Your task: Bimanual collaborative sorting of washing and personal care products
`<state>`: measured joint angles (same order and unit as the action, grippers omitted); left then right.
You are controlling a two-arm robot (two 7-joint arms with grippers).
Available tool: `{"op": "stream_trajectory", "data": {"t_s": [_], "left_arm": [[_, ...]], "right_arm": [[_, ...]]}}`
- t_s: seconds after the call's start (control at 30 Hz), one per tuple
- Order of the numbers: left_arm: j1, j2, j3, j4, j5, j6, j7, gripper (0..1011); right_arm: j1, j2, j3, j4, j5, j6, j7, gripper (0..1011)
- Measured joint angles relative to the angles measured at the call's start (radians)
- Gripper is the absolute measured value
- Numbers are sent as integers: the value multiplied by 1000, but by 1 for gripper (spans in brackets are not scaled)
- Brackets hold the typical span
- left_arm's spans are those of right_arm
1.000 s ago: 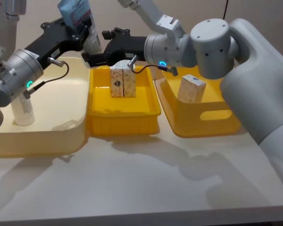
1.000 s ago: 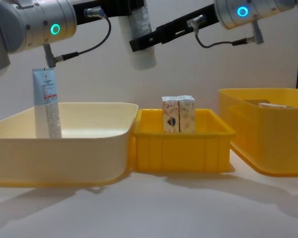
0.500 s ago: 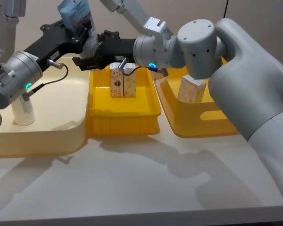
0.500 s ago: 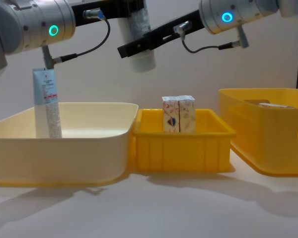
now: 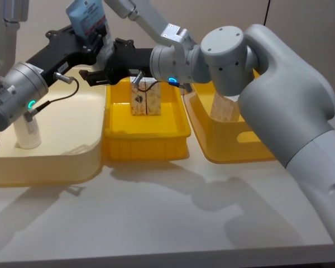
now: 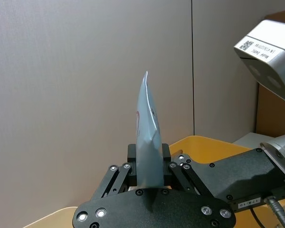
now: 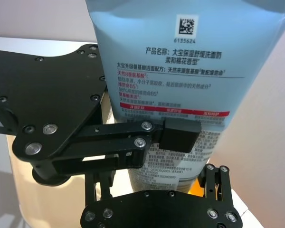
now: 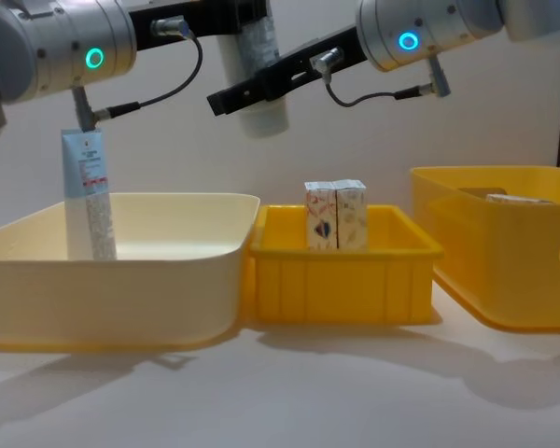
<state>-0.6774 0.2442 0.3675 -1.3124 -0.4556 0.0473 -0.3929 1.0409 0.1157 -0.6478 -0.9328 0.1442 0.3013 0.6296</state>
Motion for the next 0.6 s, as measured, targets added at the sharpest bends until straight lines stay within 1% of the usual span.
{"op": "stream_trajectory", "data": {"t_s": [0.07, 0.1, 0.17, 0.2, 0.3, 0.33, 0.43, 0.6], "left_arm": [[1, 1, 0, -3, 0, 1, 1, 267], [2, 2, 0, -3, 0, 1, 1, 267], [3, 2, -1, -5, 0, 2, 1, 267], [3, 2, -1, -5, 0, 2, 1, 267], [4, 3, -1, -7, 0, 2, 2, 267], [4, 3, -1, -7, 0, 2, 2, 267], [4, 4, -1, -8, 1, 3, 2, 266], [5, 4, -2, -9, 1, 3, 3, 267]], "right_arm": [[0, -2, -2, 2, -1, -2, -2, 930], [0, -2, -2, 2, -1, -2, -2, 930], [1, -3, -3, 5, -2, -5, -5, 861], [1, -3, -3, 5, -2, -5, -5, 861], [1, -5, -5, 7, -2, -7, -6, 736], [1, -6, -6, 8, -2, -7, -6, 717], [1, -6, -6, 9, -2, -8, -7, 679], [2, -8, -8, 11, -3, -11, -8, 649]]}}
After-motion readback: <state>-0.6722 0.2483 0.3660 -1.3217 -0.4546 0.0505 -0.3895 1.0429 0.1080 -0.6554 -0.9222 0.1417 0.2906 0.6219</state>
